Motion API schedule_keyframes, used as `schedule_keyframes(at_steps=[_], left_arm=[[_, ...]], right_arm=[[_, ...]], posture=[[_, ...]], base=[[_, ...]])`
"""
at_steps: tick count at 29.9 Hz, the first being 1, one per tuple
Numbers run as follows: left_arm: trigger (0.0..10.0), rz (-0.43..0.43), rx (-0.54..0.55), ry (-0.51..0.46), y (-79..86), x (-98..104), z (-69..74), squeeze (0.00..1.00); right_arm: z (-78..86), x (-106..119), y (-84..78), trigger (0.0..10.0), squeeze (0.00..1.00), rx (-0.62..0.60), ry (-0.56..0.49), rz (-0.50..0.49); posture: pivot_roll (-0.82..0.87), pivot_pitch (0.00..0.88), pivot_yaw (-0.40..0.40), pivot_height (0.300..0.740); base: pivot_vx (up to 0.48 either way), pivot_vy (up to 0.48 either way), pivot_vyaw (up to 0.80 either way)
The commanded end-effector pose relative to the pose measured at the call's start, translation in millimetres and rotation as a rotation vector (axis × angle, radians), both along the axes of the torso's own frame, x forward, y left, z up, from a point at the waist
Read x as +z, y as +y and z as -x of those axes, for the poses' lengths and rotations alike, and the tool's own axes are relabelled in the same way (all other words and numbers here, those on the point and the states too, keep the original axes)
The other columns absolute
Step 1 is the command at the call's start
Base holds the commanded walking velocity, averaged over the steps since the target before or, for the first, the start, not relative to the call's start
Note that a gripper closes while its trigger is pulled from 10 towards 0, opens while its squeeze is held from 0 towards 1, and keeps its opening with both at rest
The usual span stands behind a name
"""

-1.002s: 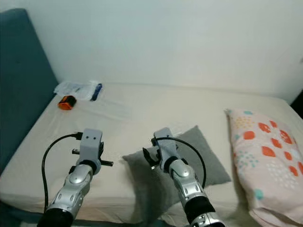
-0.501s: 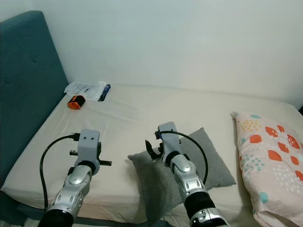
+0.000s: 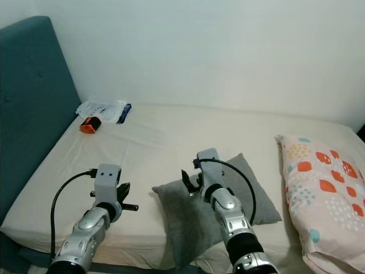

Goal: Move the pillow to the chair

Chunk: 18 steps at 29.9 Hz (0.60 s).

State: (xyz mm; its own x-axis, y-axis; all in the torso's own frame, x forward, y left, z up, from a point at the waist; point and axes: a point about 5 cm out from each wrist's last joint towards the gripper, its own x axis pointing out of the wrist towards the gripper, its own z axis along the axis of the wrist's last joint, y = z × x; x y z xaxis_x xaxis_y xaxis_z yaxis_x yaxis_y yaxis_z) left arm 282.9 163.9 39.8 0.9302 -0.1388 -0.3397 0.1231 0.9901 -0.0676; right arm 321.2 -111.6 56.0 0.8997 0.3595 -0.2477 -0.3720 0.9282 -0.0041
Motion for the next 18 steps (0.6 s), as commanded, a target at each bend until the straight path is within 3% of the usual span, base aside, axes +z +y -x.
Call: schedule_keyframes(at_steps=[1, 6, 10, 15, 18], left_arm=[[10.0, 0.001, -0.014, -0.007, 2.8, 6, -6.1, 0.00], [10.0, 0.024, -0.015, -0.008, 4.0, 11, -10.0, 0.00], [10.0, 0.038, -0.033, 0.007, 3.0, 12, -9.5, 0.00], [10.0, 0.060, -0.047, 0.035, 1.8, 9, -4.6, 0.00], [10.0, 0.120, -0.053, 0.066, 1.3, 6, 1.0, 0.00]], right_arm=[[-2.5, 1, -1.3, 10.0, 0.00, -0.002, 0.014, 0.001], [-3.2, 3, -4.4, 10.0, 0.00, -0.020, 0.019, -0.018], [-0.7, 1, -10.4, 10.0, 0.00, -0.014, 0.016, 0.023], [0.7, 0, -13.9, 10.0, 0.00, -0.040, 0.018, -0.006], [0.0, 0, -13.8, 10.0, 0.00, -0.044, 0.013, 0.013]], posture=[[0.05, 0.000, -0.080, 0.650], [0.04, 0.000, -0.073, 0.645], [0.04, 0.000, -0.054, 0.645], [0.02, 0.000, -0.015, 0.625], [0.02, 0.000, -0.016, 0.615]], base=[[0.000, 0.000, 0.00], [0.000, 0.000, 0.00], [0.000, 0.000, 0.00], [0.000, 0.000, 0.00], [0.000, 0.000, 0.00]])
